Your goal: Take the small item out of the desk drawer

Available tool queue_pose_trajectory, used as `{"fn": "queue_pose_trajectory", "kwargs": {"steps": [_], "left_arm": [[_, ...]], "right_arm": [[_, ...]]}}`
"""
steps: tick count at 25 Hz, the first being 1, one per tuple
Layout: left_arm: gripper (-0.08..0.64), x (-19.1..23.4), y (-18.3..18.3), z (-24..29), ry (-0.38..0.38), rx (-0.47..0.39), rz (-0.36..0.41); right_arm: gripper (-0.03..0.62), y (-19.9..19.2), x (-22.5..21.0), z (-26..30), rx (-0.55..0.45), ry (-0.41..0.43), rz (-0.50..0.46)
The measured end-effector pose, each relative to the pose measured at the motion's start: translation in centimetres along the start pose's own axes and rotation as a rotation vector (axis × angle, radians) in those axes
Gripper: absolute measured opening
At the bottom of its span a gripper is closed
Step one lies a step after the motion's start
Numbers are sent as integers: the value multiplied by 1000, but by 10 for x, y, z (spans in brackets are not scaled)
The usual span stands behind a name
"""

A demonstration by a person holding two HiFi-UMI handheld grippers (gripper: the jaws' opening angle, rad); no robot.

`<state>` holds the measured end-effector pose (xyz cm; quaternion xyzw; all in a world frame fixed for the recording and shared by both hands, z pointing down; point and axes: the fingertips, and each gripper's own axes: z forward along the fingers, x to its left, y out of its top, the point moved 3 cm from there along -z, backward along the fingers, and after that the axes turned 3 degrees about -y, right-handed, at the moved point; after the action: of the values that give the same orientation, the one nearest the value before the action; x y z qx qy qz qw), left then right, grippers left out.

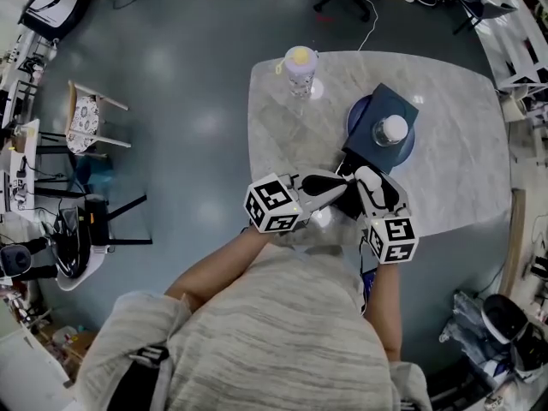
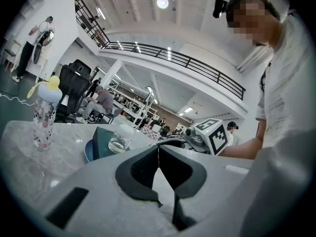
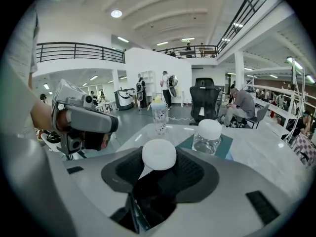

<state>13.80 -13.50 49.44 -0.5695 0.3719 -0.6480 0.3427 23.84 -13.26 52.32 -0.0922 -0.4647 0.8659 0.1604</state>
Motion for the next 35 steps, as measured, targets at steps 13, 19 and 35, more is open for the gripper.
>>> {"fn": "queue_pose_trajectory", "kwargs": {"steps": [13,19,35], "left_arm": [[17,-33,35,-20,-43,-50,61],[17,-41,47,-28,-58,-66,89],[17,-55,68,-35,-106,-120,154]], "right_arm": [[187,48,29,-44,-212,23,44],[187,61,34,-60,-288,8,54],[187,99,35,-97,-515,19,113]]}}
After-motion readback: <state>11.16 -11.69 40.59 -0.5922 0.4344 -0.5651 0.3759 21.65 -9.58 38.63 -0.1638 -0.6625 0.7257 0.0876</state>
